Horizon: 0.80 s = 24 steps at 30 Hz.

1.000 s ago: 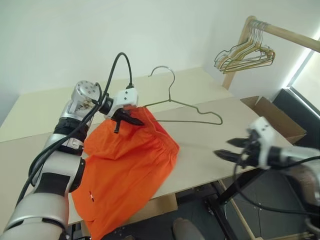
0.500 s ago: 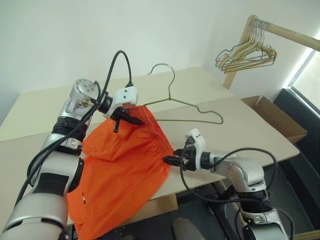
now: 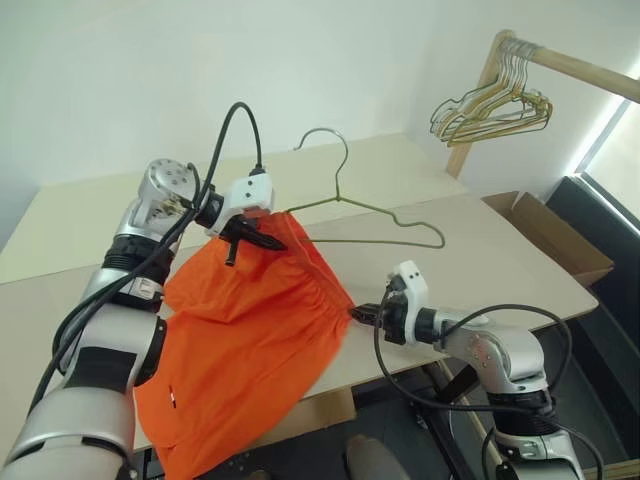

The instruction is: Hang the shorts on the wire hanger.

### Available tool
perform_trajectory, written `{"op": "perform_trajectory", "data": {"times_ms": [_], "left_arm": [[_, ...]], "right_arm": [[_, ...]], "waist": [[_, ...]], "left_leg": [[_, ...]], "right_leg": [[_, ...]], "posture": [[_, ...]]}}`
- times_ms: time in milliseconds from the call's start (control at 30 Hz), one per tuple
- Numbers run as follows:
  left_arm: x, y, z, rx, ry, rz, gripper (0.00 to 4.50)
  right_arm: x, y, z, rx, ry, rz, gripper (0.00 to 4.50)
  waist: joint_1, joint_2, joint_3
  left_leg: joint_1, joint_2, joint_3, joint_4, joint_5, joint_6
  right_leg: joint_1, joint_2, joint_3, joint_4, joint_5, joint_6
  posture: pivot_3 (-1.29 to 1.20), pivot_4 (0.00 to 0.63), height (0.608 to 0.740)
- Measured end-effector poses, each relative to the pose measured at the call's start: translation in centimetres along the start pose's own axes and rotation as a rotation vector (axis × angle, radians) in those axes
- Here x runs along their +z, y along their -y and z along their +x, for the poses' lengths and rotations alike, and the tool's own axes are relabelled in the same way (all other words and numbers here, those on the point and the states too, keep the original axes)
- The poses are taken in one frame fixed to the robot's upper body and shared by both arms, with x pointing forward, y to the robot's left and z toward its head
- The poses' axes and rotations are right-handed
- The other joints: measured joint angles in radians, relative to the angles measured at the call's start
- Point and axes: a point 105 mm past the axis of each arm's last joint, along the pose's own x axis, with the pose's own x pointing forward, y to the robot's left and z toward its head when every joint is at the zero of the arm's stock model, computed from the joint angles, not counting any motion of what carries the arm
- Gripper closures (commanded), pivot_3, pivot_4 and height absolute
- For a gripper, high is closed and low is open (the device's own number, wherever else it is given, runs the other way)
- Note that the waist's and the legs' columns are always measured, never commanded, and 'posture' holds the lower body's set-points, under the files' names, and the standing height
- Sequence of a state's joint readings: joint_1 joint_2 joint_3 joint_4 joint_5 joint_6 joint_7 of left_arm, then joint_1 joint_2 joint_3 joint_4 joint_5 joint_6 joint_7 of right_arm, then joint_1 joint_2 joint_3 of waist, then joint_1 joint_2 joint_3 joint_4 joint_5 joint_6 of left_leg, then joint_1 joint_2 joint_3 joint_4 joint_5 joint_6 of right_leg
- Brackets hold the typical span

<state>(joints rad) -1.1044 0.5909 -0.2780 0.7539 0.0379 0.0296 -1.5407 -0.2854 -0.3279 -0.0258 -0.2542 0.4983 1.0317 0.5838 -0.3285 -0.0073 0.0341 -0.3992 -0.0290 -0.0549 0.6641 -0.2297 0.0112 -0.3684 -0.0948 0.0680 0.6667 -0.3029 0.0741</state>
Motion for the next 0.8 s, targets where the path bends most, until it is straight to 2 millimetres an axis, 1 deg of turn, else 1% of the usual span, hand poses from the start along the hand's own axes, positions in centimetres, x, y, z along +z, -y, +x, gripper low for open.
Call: {"op": "perform_trajectory", "data": {"times_ms": [100,167,233,300,367,433,533,667,767,800], "left_arm": [[-0.1,0.0,0.0,0.001,0.000,-0.003,4.50],[-0.1,0.0,0.0,0.001,0.001,-0.002,4.50],[-0.1,0.0,0.0,0.003,0.002,-0.002,4.50],[-0.1,0.0,0.0,0.004,0.002,-0.002,4.50],[-0.1,0.0,-0.1,0.004,0.002,-0.002,4.50],[-0.1,0.0,-0.1,0.005,0.002,-0.002,4.50],[-0.1,0.0,-0.1,0.006,0.003,-0.002,4.50],[-0.1,0.0,-0.2,0.007,0.003,-0.002,4.50],[-0.1,0.0,-0.2,0.007,0.002,-0.003,4.50],[-0.1,0.0,-0.2,0.007,0.002,-0.003,4.50]], "right_arm": [[1.1,0.5,-1.7,-0.025,0.084,0.009,2.27],[0.9,0.4,-2.3,-0.023,0.084,0.007,1.55],[-0.2,0.4,-2.3,-0.017,0.035,0.018,0.85],[-2.0,0.0,-1.9,0.017,-0.032,0.050,0.24],[-3.3,-0.3,-1.3,0.038,-0.070,0.086,0.24],[-3.8,-0.4,-0.5,0.050,-0.078,0.124,0.24],[-3.5,-0.3,0.2,0.061,-0.060,0.141,0.24],[-3.0,-0.8,2.3,0.104,-0.045,0.157,0.24],[-2.7,-0.9,3.3,0.112,-0.054,0.164,0.81],[-2.7,-0.9,3.7,0.112,-0.056,0.171,1.13]], "waist": [[0.007,0.000,0.000],[0.010,0.000,0.000],[0.011,0.000,0.000],[0.010,0.000,0.000],[0.009,0.000,0.000],[0.010,0.000,0.000],[0.010,0.000,0.000],[0.008,0.000,0.000],[0.009,0.000,0.000],[0.010,0.000,0.000]], "left_leg": [[0.000,0.000,0.000,0.000,0.000,0.000],[0.000,0.000,0.000,0.000,0.000,0.000],[0.000,0.000,0.000,0.000,0.000,0.000],[0.000,0.000,0.000,0.000,0.000,0.000],[0.000,0.000,0.000,0.000,0.000,0.000],[0.001,0.000,0.000,0.000,0.000,0.000],[0.001,0.000,0.000,0.000,0.000,0.000],[0.001,0.000,0.000,0.000,0.000,0.000],[0.001,0.000,0.000,0.000,0.000,0.000],[0.001,0.000,0.000,0.000,0.000,0.000]], "right_leg": [[0.000,0.000,0.000,0.000,0.000,0.000],[0.000,0.000,0.000,0.000,0.000,0.000],[0.000,0.000,0.000,0.000,0.000,0.000],[0.000,0.001,0.000,0.000,0.000,0.000],[0.000,0.001,0.000,0.000,0.000,0.000],[0.000,0.001,0.000,0.000,0.000,0.000],[0.000,0.001,0.000,0.000,0.000,0.000],[0.000,0.001,0.000,0.001,0.000,0.000],[0.000,0.001,0.000,0.000,0.000,0.000],[0.000,0.000,0.000,0.001,0.000,0.000]], "posture": [[-0.28,0.000,0.740],[-0.28,0.000,0.740],[-0.27,0.000,0.740],[-0.27,0.000,0.740],[-0.27,0.000,0.740],[-0.27,0.000,0.740],[-0.27,0.000,0.740],[-0.27,0.000,0.740],[-0.26,0.000,0.740],[-0.26,0.000,0.740]]}}
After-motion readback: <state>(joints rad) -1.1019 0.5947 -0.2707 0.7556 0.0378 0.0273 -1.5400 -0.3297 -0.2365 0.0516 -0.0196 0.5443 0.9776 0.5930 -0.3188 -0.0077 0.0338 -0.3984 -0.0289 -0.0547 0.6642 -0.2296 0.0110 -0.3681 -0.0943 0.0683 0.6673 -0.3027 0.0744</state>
